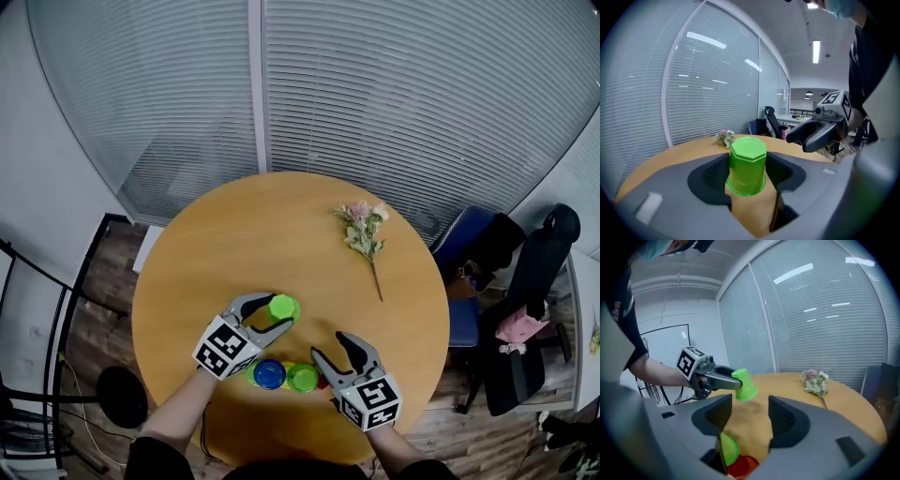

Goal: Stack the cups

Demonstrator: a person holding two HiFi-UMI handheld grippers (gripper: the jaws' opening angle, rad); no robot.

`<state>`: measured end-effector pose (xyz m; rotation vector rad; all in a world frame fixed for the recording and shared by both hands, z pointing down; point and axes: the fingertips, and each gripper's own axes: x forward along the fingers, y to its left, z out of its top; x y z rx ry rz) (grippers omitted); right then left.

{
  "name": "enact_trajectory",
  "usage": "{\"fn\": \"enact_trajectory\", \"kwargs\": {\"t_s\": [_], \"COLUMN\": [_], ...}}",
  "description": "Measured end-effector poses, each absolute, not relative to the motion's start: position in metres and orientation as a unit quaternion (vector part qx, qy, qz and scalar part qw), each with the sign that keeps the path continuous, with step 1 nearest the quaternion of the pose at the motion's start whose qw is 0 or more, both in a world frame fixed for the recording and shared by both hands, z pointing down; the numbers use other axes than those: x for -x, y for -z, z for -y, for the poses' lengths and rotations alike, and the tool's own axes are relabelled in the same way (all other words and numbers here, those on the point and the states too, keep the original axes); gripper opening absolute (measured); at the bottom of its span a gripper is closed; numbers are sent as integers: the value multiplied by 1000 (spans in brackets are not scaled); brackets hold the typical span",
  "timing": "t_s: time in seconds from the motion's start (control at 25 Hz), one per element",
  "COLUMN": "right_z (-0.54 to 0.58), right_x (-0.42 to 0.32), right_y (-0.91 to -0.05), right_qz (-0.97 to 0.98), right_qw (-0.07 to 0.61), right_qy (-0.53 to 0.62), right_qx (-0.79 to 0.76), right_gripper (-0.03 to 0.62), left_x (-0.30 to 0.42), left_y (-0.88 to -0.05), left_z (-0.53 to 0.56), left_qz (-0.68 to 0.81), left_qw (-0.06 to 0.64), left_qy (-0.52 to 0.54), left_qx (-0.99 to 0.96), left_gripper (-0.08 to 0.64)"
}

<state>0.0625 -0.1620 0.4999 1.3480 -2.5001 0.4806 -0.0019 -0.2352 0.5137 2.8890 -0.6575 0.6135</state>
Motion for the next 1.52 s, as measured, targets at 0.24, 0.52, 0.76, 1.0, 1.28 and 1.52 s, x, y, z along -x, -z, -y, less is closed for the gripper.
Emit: {"fn": "enact_trajectory", "kwargs": {"t_s": [0.24, 0.52, 0.76, 1.0, 1.28, 1.52], "right_z": [136, 102, 81, 66, 56, 47], "right_x": [-63, -54, -52, -49, -45, -42], "right_y": [-486, -475, -473, -474, -470, -462], "right_qz": [865, 871, 871, 869, 865, 859], "right_qw": [123, 116, 115, 117, 113, 105], "right_qy": [-156, -150, -152, -153, -149, -140], "right_qx": [-461, -454, -452, -456, -466, -482], "right_gripper": [238, 236, 238, 236, 236, 238], "left_x": [4, 5, 5, 6, 6, 11], "left_y": [-487, -471, -471, -480, -488, -477], "left_z": [189, 144, 115, 99, 94, 87], "left_qz": [201, 192, 182, 177, 171, 178], "left_qw": [57, 56, 63, 68, 79, 79], "left_qy": [-206, -205, -218, -233, -235, -207], "left_qx": [-956, -958, -957, -954, -954, -959], "left_gripper": [244, 245, 245, 245, 250, 295]}}
